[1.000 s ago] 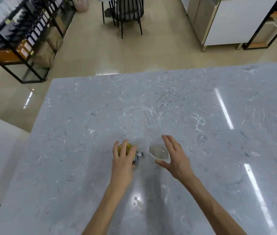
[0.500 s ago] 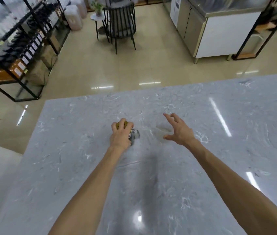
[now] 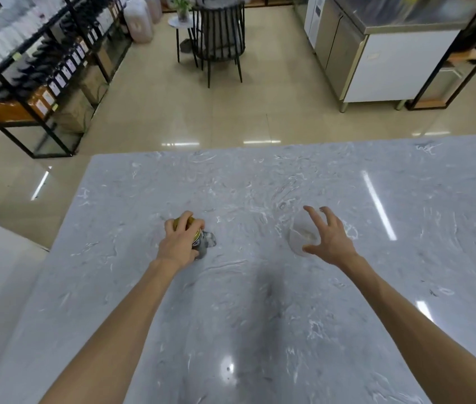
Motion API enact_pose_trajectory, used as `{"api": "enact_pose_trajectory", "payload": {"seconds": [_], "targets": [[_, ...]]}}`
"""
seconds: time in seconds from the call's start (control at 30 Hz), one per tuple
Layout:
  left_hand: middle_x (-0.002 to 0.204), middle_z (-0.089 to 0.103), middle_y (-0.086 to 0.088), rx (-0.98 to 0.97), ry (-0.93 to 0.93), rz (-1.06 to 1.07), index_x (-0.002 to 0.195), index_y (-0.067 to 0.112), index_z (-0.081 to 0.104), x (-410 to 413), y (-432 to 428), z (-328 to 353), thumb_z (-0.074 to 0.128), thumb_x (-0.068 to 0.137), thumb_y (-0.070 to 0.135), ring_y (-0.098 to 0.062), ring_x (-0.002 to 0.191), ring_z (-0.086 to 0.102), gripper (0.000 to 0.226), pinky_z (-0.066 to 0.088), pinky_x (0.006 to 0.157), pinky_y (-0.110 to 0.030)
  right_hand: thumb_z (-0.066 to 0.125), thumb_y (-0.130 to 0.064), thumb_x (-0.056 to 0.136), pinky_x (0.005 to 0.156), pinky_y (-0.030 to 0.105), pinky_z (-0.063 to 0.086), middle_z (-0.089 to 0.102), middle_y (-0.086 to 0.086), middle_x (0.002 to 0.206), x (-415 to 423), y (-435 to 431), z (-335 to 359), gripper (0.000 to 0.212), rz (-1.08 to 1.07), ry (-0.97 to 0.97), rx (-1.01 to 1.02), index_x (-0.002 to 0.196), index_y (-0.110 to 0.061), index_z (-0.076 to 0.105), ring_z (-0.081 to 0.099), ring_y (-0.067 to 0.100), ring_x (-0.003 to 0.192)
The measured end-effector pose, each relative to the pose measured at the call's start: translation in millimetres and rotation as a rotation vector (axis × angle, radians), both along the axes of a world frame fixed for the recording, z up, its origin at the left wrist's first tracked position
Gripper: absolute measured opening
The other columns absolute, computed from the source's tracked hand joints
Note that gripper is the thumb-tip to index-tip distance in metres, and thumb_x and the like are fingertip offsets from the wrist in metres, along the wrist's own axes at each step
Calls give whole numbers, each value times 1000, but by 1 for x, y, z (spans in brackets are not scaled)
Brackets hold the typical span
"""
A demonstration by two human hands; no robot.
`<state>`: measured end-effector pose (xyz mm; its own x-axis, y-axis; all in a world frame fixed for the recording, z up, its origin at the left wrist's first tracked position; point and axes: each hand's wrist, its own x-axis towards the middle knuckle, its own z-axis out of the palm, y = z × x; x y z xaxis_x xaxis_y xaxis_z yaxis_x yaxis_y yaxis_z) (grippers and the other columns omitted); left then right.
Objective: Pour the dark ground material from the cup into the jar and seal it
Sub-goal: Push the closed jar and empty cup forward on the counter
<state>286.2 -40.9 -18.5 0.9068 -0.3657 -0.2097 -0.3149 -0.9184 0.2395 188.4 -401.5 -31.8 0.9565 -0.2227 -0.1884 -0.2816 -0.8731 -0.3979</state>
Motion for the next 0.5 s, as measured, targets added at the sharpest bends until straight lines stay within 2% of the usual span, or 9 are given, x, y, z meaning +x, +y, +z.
{"api": "enact_pose_trajectory", "payload": {"seconds": [0.1, 0.23, 0.5], "targets": [[154, 23, 0, -6, 0, -10, 126, 28, 48, 1, -1, 3, 84, 76, 8, -33, 127, 24, 64, 51, 75, -41, 86, -28, 75, 114, 53, 31, 11, 13, 160, 10, -4, 5, 105, 31, 19, 6, 154, -37, 16, 17, 39, 145], [158, 20, -1, 4, 15, -36, 134, 26, 47, 16, -2, 11, 84, 77, 8, -35, 132, 23, 70, 52, 84, -47, 85, -27, 76, 112, 52, 32, 10, 13, 160, 28, -4, 15, 105, 14, 32, 0, 153, -40, 15, 17, 40, 144], [156, 24, -1, -17, -21, -38, 135, 27, 48, 22, -1, 2, 85, 75, 9, -35, 129, 25, 72, 53, 85, -44, 83, -32, 78, 113, 52, 34, 5, 9, 162, 21, 6, 9, 107, -28, 59, -45, 153, -44, 8, 15, 38, 146]]}}
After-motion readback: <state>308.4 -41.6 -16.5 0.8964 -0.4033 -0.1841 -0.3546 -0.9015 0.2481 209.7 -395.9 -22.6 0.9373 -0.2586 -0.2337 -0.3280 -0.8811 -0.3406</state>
